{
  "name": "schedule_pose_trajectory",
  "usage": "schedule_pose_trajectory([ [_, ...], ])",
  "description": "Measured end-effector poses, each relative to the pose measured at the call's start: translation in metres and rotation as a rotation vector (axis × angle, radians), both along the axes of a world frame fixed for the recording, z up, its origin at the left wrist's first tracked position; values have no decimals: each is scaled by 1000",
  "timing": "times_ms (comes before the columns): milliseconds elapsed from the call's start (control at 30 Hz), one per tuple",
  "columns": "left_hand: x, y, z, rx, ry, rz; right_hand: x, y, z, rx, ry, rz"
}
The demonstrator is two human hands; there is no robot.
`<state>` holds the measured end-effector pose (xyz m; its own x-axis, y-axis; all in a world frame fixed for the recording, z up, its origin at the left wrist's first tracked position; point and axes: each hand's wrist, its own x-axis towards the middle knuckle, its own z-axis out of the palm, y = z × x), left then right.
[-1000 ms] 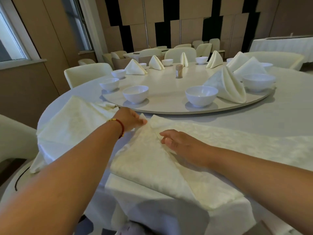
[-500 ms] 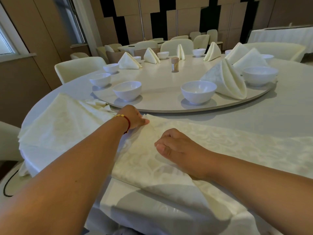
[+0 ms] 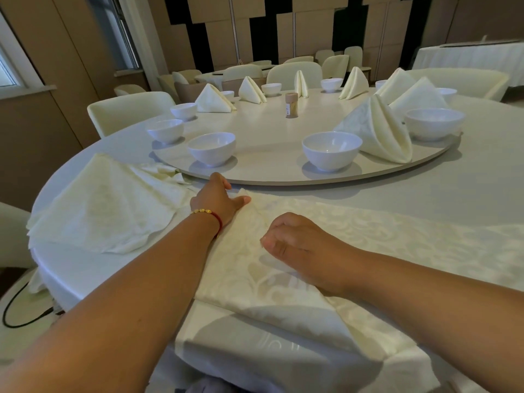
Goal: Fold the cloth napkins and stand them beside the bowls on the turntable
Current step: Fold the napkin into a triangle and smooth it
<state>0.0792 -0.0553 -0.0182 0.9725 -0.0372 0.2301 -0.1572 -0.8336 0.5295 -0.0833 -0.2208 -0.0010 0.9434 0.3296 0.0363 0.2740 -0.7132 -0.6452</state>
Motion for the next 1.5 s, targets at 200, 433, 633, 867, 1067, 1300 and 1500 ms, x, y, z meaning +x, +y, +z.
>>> schedule_pose_trajectory([
  [200, 3, -1, 0, 49, 15, -18, 14, 14, 39, -311, -105, 258],
  [433, 3, 0, -2, 32, 5, -39, 16, 25, 0, -465, -78, 448],
  [633, 1, 0, 0, 58, 10, -38, -27, -2, -4, -533, -160, 602],
  [867, -8, 3, 18, 148, 112, -143, -46, -12, -4, -506, -169, 647],
  [1067, -60, -2, 28, 140, -52, -190, -48, -11, -3, -536, -150, 638],
  [1300, -100, -3, -2, 387, -63, -268, -52, -13, -2, -566, -153, 647],
  [1500, -99, -5, -2, 468, 62, -325, -66, -26, -3, -528, -153, 675],
])
